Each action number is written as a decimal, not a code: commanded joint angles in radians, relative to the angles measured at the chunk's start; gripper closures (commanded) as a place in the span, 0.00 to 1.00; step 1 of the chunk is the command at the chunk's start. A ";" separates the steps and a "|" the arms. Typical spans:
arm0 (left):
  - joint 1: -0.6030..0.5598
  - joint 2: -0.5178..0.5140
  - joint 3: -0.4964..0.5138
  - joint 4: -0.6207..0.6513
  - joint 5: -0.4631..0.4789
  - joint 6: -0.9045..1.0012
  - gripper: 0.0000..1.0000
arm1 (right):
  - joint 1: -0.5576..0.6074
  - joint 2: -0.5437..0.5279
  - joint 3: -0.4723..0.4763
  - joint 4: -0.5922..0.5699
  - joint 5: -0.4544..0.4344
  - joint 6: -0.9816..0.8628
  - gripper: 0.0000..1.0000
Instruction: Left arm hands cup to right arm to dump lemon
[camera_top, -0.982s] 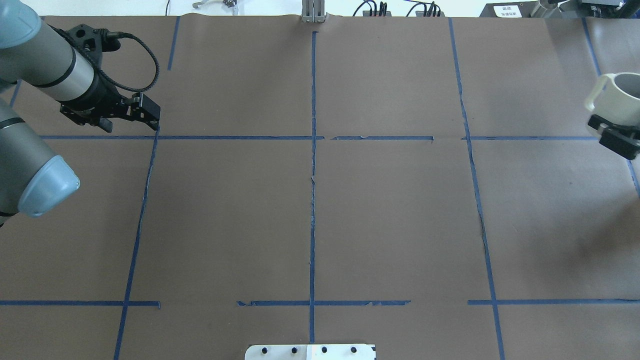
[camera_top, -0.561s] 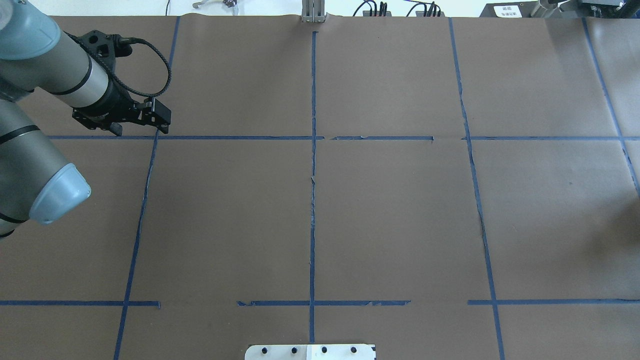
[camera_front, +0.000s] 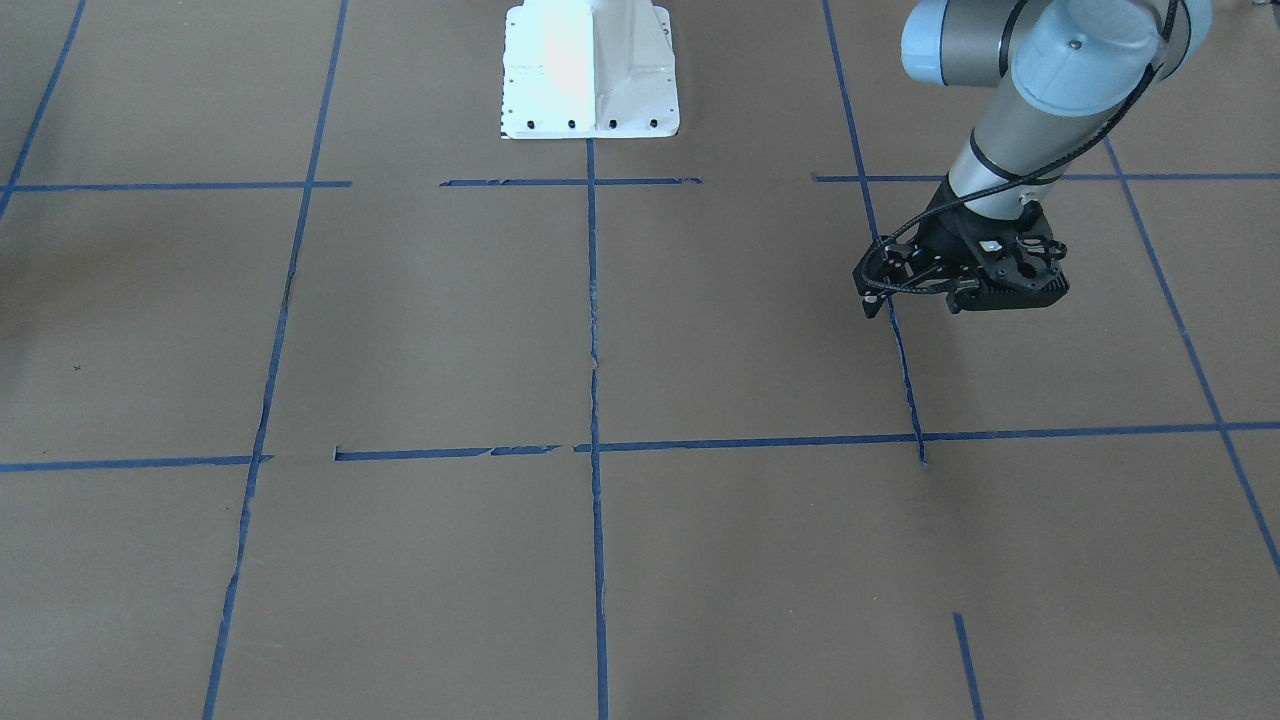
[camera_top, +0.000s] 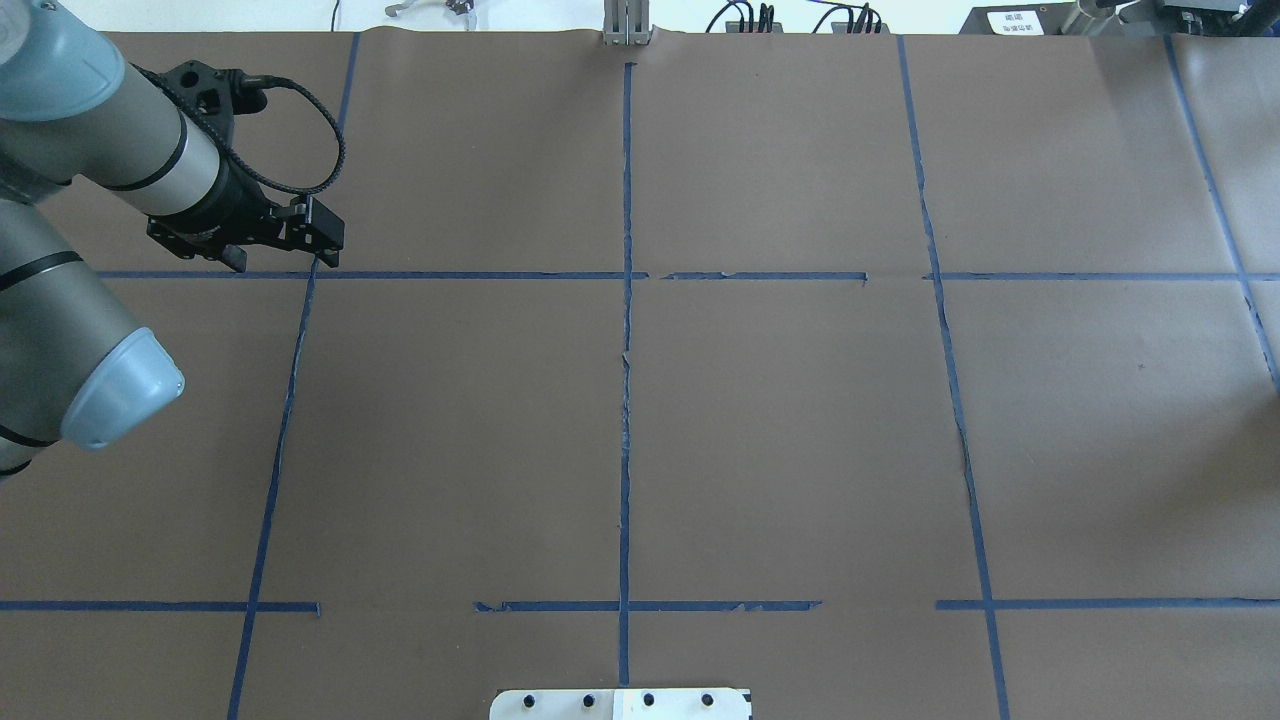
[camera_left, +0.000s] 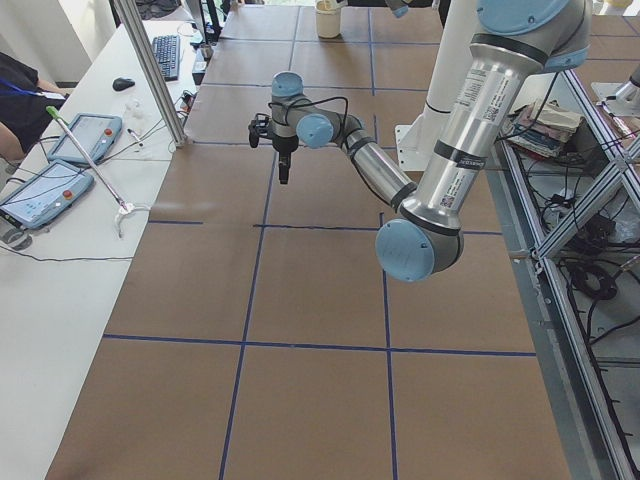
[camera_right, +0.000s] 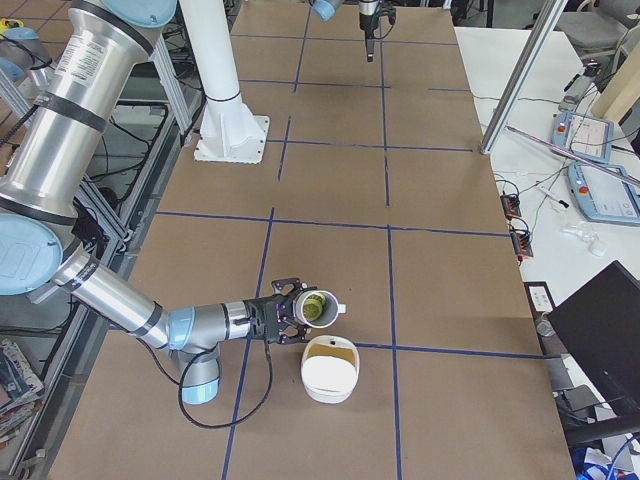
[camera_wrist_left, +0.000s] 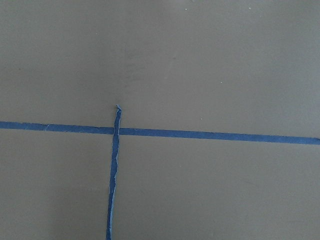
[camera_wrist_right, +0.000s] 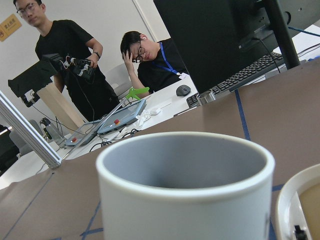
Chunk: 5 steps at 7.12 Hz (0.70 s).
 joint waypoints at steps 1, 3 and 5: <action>0.000 -0.001 -0.001 0.000 0.002 0.000 0.00 | 0.000 0.071 -0.012 0.016 -0.023 0.237 0.97; 0.000 -0.001 -0.003 0.000 0.003 0.000 0.00 | 0.000 0.081 -0.015 0.026 -0.074 0.403 0.97; -0.001 -0.001 -0.003 0.000 0.006 0.000 0.00 | 0.000 0.081 -0.015 0.079 -0.101 0.576 0.97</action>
